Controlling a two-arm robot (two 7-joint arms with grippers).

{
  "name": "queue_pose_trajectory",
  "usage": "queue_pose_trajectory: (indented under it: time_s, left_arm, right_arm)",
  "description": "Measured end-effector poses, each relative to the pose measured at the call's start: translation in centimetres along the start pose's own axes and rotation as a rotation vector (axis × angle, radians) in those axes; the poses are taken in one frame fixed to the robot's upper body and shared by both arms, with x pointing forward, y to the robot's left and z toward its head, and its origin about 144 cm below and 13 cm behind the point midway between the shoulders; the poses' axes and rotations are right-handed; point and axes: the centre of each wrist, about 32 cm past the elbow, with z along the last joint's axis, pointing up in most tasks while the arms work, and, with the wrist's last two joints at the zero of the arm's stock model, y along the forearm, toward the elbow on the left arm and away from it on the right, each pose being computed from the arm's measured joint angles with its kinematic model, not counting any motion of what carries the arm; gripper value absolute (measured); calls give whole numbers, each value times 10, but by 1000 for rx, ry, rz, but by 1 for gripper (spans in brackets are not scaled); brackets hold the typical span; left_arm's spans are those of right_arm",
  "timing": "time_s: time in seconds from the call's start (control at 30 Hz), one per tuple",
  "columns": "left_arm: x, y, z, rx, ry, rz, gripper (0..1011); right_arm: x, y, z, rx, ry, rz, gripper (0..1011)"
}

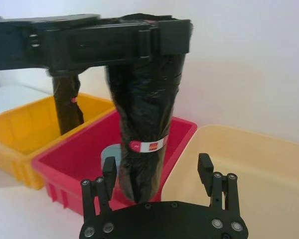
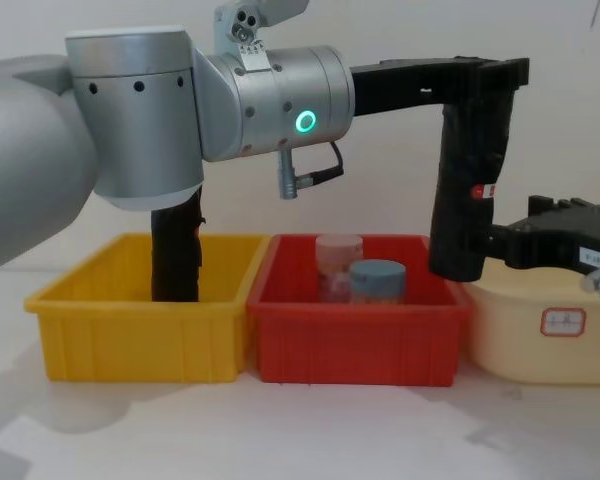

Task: Pick up the garbage bag with the one hand and transfer it to the other hand.

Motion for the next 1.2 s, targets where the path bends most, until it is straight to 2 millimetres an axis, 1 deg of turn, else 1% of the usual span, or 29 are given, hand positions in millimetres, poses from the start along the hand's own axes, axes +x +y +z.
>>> queue_pose_trajectory:
  time_s: [0.4,0.7,0.93,1.07,1.1,1.2]
  left_arm:
    - [0,0,0,1,0,0,559]
    - [0,0,0,1,0,1,559]
    - [0,0,0,1,0,1,559]
    - [0,0,0,1,0,1,559]
    - [0,0,0,1,0,1,559]
    - [0,0,0,1,0,1,559]
  right_arm:
    - [3,21,0,21,16,19,1001]
    - [1,45,1,40,36,70,994]
    - [0,58,5,50,38,101,863]
    - [-1,62,7,57,36,112,736]
    - [-1,64,8,61,36,115,682]
    - [-2,66,9,64,35,119,626]
